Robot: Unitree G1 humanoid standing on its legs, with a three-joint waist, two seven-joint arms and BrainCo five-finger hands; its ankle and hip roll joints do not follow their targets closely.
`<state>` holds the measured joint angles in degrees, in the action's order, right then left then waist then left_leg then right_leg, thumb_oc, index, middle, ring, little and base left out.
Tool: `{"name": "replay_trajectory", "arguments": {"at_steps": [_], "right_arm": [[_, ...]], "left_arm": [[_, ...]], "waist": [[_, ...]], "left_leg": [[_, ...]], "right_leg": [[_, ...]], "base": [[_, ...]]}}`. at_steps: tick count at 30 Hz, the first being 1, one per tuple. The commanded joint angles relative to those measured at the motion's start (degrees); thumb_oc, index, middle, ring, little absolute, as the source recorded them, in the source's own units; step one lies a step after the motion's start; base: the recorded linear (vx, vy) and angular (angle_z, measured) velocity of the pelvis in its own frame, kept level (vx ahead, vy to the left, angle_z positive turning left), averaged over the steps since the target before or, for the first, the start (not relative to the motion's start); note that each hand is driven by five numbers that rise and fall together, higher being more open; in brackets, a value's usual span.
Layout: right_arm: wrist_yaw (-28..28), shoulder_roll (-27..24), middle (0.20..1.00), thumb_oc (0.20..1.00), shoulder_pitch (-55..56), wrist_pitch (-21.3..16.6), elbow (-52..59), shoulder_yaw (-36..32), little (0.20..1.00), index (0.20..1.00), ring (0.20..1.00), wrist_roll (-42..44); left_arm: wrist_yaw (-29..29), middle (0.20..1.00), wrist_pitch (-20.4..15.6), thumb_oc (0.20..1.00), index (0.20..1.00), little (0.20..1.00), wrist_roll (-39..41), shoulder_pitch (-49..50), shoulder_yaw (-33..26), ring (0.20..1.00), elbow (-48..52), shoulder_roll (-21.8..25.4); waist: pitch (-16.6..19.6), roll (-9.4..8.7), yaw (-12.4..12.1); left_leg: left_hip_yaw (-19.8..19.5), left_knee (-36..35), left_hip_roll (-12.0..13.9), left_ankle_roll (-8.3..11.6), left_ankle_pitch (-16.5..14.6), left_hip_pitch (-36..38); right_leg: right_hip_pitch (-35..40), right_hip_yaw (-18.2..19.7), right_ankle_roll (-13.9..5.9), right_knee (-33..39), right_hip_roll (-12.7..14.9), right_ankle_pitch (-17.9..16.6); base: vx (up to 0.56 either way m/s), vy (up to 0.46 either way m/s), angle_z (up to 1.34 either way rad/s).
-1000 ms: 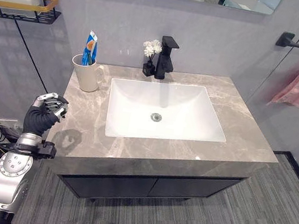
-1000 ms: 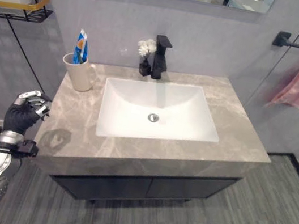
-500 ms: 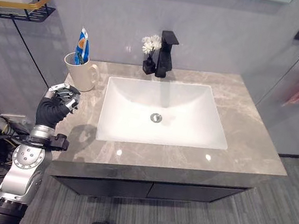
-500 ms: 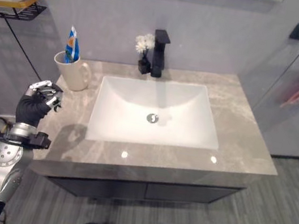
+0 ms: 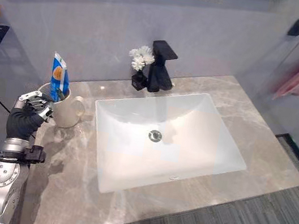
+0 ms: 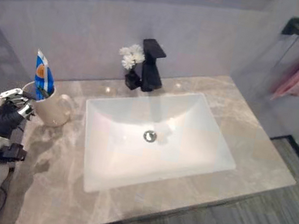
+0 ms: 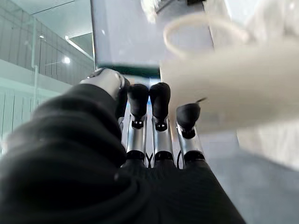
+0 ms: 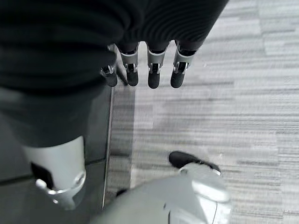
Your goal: Put brush and paste in cup on sink, flatten towel.
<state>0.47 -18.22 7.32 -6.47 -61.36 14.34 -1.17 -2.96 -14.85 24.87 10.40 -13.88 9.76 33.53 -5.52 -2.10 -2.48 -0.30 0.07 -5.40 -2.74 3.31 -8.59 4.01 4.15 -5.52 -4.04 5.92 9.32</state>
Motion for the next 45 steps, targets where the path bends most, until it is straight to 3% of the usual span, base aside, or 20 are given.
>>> {"name": "replay_trajectory", "arguments": {"at_steps": [1,14,22,28,33,45], "right_arm": [[0.5,-2.2,1.0,1.0,-0.3,-1.0,-2.6,1.6,1.0,1.0,1.0,-2.1],[0.6,-2.9,1.0,1.0,-0.2,-0.8,-4.1,2.9,1.0,1.0,1.0,-3.7],[0.0,-3.4,1.0,1.0,-1.2,-0.8,-4.3,3.4,1.0,1.0,1.0,-3.8],[-0.2,-4.5,1.0,1.0,-1.4,-0.9,-3.9,3.5,1.0,1.0,1.0,-3.9],[-0.7,-6.2,1.0,1.0,-1.8,-0.7,-4.1,3.6,1.0,1.0,1.0,-3.3],[-0.1,-6.0,1.0,1.0,-1.0,0.5,-6.1,4.1,1.0,1.0,1.0,-3.4]], "left_arm": [[0.9,0.2,-3.6,0.2,0.2,0.2,2.2,4.3,-4.8,0.2,4.4,1.4],[3.9,0.2,-1.9,0.2,0.2,0.2,5.8,11.9,-7.4,0.2,8.7,2.8],[4.4,0.2,-1.0,0.2,0.2,0.2,3.8,16.9,-9.6,0.2,8.9,5.0],[7.0,0.2,0.7,0.2,0.2,0.2,3.7,19.1,-8.0,0.2,7.1,8.7],[10.7,0.2,2.5,0.2,0.2,0.2,9.0,19.4,-3.5,0.2,4.7,13.8],[10.7,0.2,5.1,0.2,0.2,0.2,10.2,18.5,-1.5,0.2,3.7,15.1]], "waist": [[3.9,-0.25,-1.6],[4.0,-1.17,-2.9],[2.1,-1.28,-3.4],[1.5,-0.39,-2.9],[1.7,1.47,-2.1],[2.7,1.93,-1.2]], "left_leg": [[-0.1,8.8,4.1,1.86,-5.1,-3.7],[-1.4,6.5,4.0,2.08,-4.3,-2.5],[-3.2,3.7,4.8,2.95,-1.0,-4.1],[-4.8,1.9,5.2,3.56,1.3,-5.4],[-6.0,-0.7,5.5,3.97,3.3,-6.7],[-5.0,-1.8,5.6,3.56,2.2,-4.2]], "right_leg": [[-2.1,-2.4,-2.33,1.8,0.4,-6.7],[-1.3,-4.5,-2.32,3.7,0.2,-6.8],[-3.7,-6.8,-1.57,3.1,-0.9,-6.7],[-5.1,-7.9,-0.94,3.3,-1.6,-6.9],[-6.7,-8.4,-0.87,5.2,-1.6,-8.1],[-5.8,-6.6,-1.3,6.0,-1.3,-8.3]], "base": [[0.05,0.023,-0.05],[0.01,-0.017,0.04],[-0.06,-0.045,0.17],[-0.04,-0.029,0.19],[-0.04,-0.008,0.11],[0.04,0.003,-0.04]]}}
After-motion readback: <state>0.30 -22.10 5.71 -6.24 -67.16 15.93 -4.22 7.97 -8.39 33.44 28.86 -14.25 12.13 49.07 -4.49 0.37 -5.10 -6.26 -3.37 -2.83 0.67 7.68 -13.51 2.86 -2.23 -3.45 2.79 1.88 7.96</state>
